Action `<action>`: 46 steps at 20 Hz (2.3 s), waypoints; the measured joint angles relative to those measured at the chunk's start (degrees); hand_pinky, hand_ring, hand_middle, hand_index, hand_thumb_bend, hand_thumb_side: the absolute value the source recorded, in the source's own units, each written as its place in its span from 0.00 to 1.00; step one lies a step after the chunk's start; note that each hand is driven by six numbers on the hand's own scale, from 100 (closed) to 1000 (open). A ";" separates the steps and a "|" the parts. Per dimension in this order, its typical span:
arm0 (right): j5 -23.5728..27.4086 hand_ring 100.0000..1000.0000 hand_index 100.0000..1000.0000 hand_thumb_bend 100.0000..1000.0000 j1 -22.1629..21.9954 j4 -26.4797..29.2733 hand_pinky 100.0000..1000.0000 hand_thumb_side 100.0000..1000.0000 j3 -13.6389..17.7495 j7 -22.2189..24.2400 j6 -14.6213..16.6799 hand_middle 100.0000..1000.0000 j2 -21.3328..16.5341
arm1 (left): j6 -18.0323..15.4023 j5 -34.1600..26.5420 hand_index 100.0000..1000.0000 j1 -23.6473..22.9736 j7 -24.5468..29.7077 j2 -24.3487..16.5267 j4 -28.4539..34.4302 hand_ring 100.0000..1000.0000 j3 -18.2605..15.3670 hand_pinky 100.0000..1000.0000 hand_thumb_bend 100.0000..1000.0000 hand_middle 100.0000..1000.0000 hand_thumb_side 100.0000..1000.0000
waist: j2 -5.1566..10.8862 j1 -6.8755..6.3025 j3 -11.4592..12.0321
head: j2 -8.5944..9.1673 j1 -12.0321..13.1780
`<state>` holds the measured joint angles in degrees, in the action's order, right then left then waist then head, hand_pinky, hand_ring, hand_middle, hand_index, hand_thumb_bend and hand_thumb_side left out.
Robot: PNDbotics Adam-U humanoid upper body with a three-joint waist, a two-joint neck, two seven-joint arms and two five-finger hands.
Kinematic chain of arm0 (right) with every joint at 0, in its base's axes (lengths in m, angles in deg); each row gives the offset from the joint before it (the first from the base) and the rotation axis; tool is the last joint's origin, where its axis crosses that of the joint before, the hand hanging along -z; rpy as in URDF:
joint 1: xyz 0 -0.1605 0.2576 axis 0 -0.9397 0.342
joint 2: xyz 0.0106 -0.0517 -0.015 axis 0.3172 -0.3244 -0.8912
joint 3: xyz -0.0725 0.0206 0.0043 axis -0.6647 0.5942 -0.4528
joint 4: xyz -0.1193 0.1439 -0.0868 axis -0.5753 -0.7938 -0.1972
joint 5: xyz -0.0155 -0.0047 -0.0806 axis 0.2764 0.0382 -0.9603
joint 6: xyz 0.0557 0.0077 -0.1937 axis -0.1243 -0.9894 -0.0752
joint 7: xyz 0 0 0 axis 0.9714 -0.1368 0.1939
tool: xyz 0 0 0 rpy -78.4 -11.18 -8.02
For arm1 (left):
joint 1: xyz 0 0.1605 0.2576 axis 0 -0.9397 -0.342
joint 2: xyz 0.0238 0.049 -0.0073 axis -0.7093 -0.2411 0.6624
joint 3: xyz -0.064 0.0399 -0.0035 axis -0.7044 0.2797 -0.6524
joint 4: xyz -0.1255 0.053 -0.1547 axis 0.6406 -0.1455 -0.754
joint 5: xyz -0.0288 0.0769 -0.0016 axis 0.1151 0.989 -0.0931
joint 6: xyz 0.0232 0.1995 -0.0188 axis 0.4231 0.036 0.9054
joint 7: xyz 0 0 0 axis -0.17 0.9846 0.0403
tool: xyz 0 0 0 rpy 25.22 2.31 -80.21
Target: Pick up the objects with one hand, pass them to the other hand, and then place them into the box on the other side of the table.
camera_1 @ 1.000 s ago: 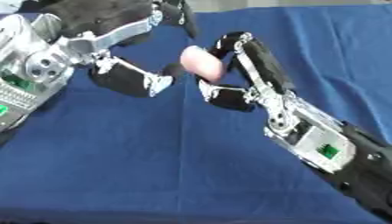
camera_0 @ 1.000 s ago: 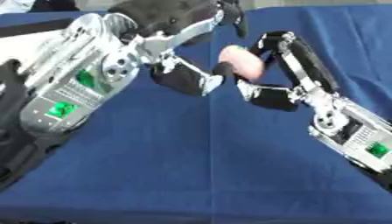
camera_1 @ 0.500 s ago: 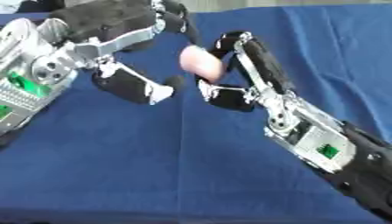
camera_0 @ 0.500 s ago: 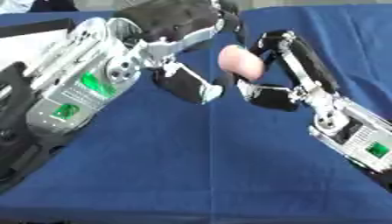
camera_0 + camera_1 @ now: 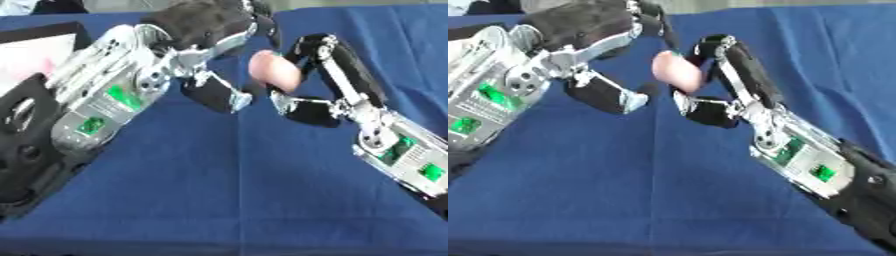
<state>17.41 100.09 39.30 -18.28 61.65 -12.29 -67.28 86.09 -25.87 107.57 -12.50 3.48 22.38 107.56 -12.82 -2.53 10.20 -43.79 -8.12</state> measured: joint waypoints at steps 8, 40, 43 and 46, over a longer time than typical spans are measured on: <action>-0.44 0.58 0.42 0.00 0.22 0.00 0.36 0.00 -0.45 0.21 1.29 0.40 0.21 | -0.45 0.61 0.77 -0.27 -1.53 1.04 -2.05 0.75 0.01 0.85 0.13 0.74 0.08 | -0.10 0.01 -0.23 | 0.01 0.03; -0.77 0.60 0.46 0.03 0.58 -0.02 0.36 0.00 -1.14 -1.51 0.93 0.43 0.47 | -2.80 2.02 0.35 -0.69 -2.84 2.57 -4.73 0.61 0.66 0.75 0.00 0.48 0.04 | -0.30 -0.03 -0.30 | 0.00 -0.01; -0.85 0.63 0.50 0.13 0.57 -0.01 0.38 0.00 -1.15 -1.75 0.69 0.46 0.47 | -2.73 2.22 0.34 -0.69 -3.08 2.71 -4.72 0.60 0.66 0.75 0.00 0.47 0.04 | -0.30 -0.03 -0.33 | 0.00 -0.05; -1.22 0.70 0.63 0.25 0.42 0.00 0.45 0.00 -1.16 -1.66 0.41 0.56 0.47 | -2.65 2.31 0.34 -0.69 -3.25 2.71 -4.71 0.59 0.66 0.75 0.01 0.46 0.04 | -0.30 -0.01 -0.33 | 0.00 -0.06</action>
<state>16.19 100.52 39.30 -19.44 59.99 -11.88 -66.81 83.44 -23.57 106.88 -15.75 6.19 17.67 108.23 -13.12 -2.54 9.87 -43.79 -8.18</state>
